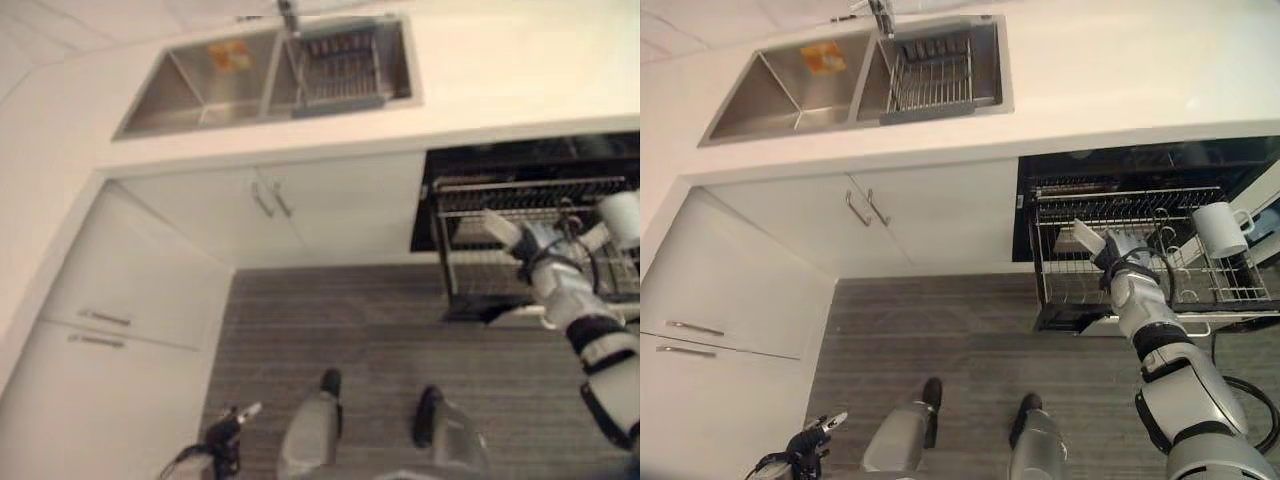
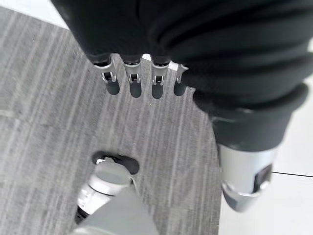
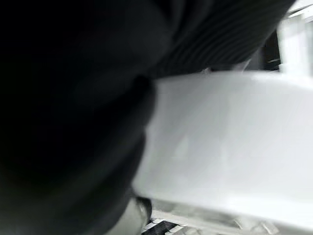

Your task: Place the dishes in the dishwasher.

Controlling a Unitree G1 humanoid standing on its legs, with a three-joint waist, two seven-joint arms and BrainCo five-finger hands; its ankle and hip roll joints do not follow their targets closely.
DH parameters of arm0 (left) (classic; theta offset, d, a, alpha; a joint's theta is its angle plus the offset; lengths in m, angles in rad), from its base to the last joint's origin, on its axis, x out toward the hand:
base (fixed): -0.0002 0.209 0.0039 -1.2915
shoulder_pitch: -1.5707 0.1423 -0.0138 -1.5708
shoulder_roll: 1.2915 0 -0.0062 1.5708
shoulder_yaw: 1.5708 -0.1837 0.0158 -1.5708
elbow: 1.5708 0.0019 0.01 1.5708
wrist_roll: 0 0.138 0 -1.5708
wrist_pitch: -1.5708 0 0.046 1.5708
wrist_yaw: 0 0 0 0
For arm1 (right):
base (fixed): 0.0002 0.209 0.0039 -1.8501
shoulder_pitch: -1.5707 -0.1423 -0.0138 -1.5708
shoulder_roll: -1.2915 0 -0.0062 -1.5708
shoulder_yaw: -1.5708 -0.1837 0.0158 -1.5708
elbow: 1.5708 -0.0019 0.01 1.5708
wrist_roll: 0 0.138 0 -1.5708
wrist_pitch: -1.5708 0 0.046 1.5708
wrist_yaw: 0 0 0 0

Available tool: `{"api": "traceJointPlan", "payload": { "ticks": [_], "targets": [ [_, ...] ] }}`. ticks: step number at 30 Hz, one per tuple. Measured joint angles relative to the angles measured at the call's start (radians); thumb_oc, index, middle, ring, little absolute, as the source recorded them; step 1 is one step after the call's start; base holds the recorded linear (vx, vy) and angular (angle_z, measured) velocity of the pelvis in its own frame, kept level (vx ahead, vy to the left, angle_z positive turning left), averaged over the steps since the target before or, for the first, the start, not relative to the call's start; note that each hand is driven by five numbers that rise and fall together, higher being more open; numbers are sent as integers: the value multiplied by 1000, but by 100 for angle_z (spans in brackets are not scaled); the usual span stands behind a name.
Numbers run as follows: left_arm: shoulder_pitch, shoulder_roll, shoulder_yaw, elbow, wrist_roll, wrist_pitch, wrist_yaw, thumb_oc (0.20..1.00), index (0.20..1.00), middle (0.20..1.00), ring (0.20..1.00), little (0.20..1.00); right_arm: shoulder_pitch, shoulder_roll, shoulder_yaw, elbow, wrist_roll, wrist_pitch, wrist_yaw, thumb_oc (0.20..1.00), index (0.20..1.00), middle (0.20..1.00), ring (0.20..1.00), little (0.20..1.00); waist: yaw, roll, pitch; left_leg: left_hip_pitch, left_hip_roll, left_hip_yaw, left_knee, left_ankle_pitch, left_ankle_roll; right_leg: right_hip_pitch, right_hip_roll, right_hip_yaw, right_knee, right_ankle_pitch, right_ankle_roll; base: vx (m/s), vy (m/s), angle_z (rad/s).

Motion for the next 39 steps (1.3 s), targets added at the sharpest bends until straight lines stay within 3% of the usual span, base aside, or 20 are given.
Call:
{"api": "traceJointPlan", "payload": {
  "ticks": [3, 8, 15, 18, 22, 28, 39],
  "targets": [
    [-35, 6, -66, -23, -2, -4, -1, 1000, 1000, 1000, 1000, 1000, -131, -48, 48, 105, 0, 4, 14, 200, 200, 200, 200, 200, 1, 12, 42, -39, -1, 0, 0, 12, 3, -40, 0, 5, -2, 8, -3, -148, -30, -4],
    [-63, 7, -67, -51, -10, -8, 0, 1000, 1000, 1000, 1000, 1000, -212, -68, 99, 104, -2, 4, 46, 200, 200, 200, 200, 200, 6, 19, 71, -56, -1, 0, -3, 20, 0, -60, -1, 6, -1, 23, -10, -80, -29, 0],
    [-72, 19, -68, -67, -43, -11, 0, 1000, 1000, 1000, 1000, 1000, -263, -73, 122, 136, -18, 24, 164, 200, 200, 200, 200, 200, 15, 25, 89, -68, -6, 1, -12, 27, -8, -76, -6, 5, -2, 23, -10, -58, -5, 0],
    [-76, 23, -69, -104, -53, -12, -1, 1000, 1000, 1000, 1000, 1000, -348, -102, 225, 136, -62, 22, 237, 200, 200, 200, 200, 200, 15, 44, 117, -82, -13, 7, -14, 32, -5, -95, -13, 10, -2, 28, -7, -66, -4, -2],
    [-81, 27, -69, -123, -53, -4, -2, 1000, 1000, 1000, 1000, 1000, -385, -104, 233, 135, -84, 23, 283, 200, 200, 200, 200, 200, 23, 41, 133, -90, -14, 8, -15, 32, -5, -102, -14, 11, -5, 32, -6, -44, -27, 1],
    [-97, 40, -69, -144, -54, -3, -10, 1000, 1000, 1000, 1000, 1000, -386, -102, 230, 140, -122, 24, 295, 200, 200, 200, 200, 200, 30, 26, 144, -106, -14, 10, -14, 32, -4, -115, -13, 11, -18, 40, -4, -28, -32, -1],
    [-112, 61, -95, -184, -81, -3, -14, 1000, 1000, 1000, 1000, 1000, -431, -103, 222, 163, -197, 71, 182, 200, 200, 200, 200, 200, 40, 52, 170, -173, -22, 12, -14, 48, 6, -174, -15, 18, -37, 71, -1, -54, 1, -1]
  ]
}}
